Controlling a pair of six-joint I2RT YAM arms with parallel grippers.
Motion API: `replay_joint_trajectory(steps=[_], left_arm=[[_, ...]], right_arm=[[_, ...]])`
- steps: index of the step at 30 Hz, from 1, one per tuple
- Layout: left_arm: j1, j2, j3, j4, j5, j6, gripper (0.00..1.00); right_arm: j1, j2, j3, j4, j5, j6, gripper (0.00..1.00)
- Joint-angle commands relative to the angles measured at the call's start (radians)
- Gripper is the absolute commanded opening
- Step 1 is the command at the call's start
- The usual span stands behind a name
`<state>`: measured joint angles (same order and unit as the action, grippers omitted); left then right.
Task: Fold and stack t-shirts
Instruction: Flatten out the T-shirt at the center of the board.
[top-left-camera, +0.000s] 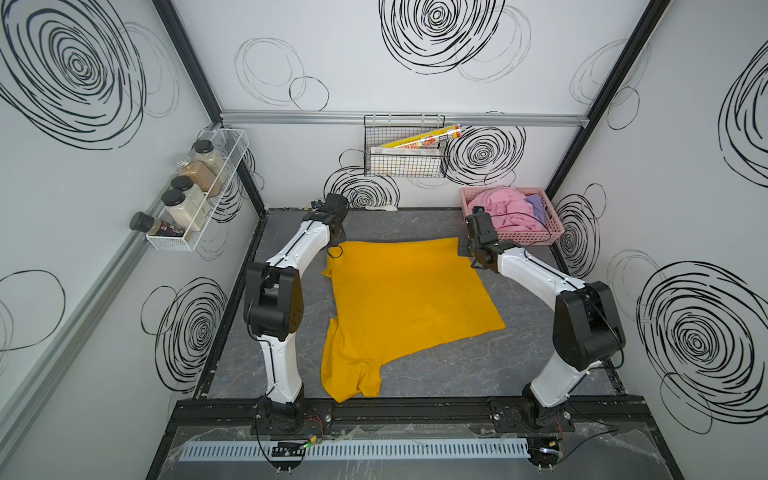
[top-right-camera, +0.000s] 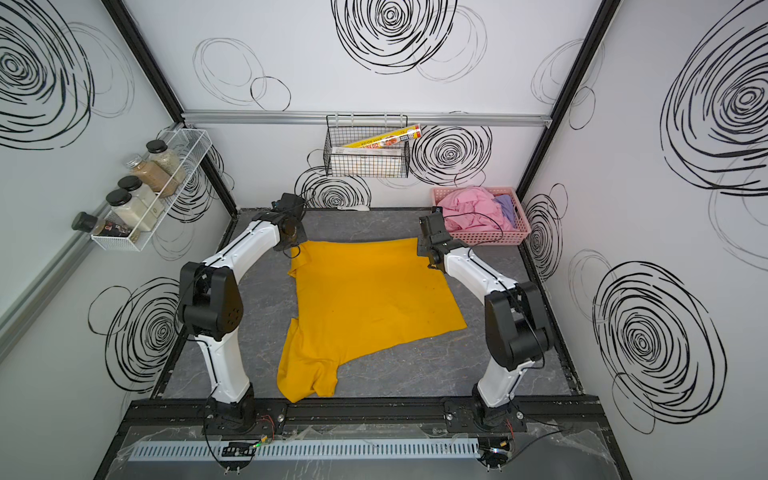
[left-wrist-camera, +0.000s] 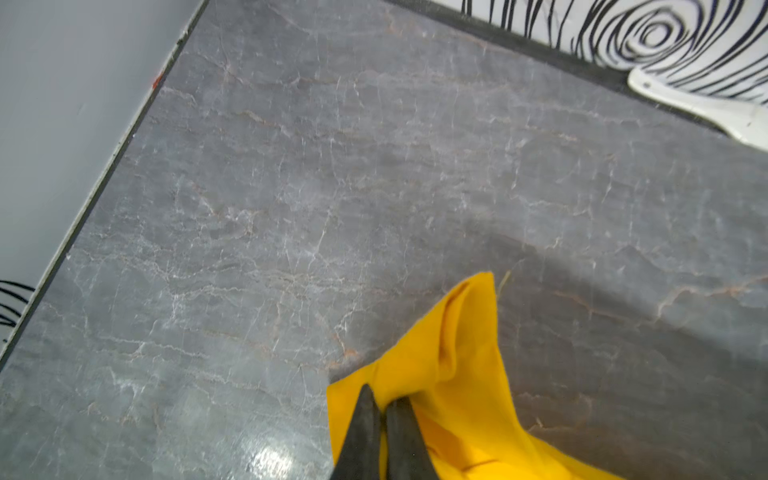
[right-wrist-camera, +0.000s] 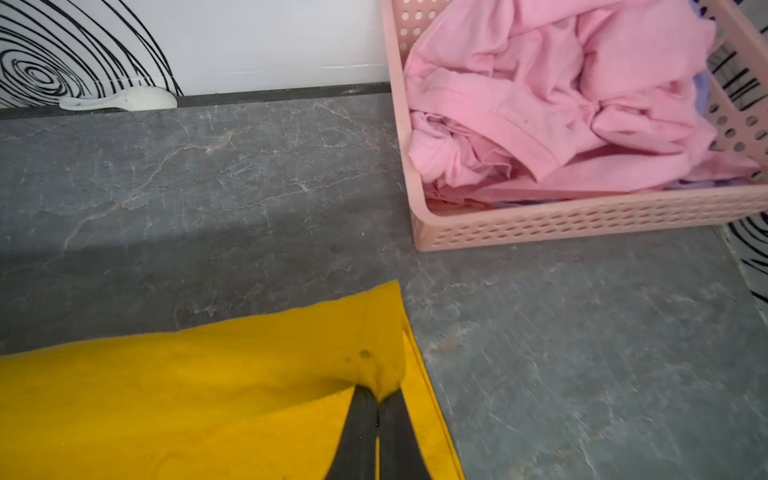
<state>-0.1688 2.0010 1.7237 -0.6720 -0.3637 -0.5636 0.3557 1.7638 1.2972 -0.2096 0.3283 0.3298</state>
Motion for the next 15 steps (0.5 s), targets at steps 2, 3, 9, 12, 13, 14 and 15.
replay_joint_trajectory(steps=[2, 3, 9, 12, 13, 14, 15], left_arm=[[0.001, 0.025, 0.077, 0.111, 0.033, 0.021, 0.00], [-0.003, 0.025, 0.086, 0.138, 0.035, 0.028, 0.00], [-0.028, 0.013, 0.085, 0.313, -0.026, 0.072, 0.09], [-0.052, 0.024, 0.093, 0.313, -0.309, 0.046, 0.55], [-0.061, 0.028, 0.102, 0.278, -0.450, 0.014, 0.63], [-0.062, 0.030, 0.111, 0.234, -0.560, -0.026, 0.65], [-0.060, 0.030, 0.117, 0.199, -0.631, -0.064, 0.67]], right_arm=[[0.001, 0.075, 0.112, 0.065, 0.011, -0.010, 0.00], [0.002, 0.093, 0.126, 0.077, 0.011, -0.018, 0.00], [0.003, 0.191, 0.218, 0.136, -0.013, -0.039, 0.41], [0.003, 0.225, 0.278, 0.125, -0.045, -0.054, 0.55], [0.004, 0.223, 0.312, 0.116, -0.053, -0.056, 0.56], [0.005, 0.214, 0.321, 0.117, -0.065, -0.063, 0.56], [0.007, 0.201, 0.321, 0.118, -0.072, -0.068, 0.56]])
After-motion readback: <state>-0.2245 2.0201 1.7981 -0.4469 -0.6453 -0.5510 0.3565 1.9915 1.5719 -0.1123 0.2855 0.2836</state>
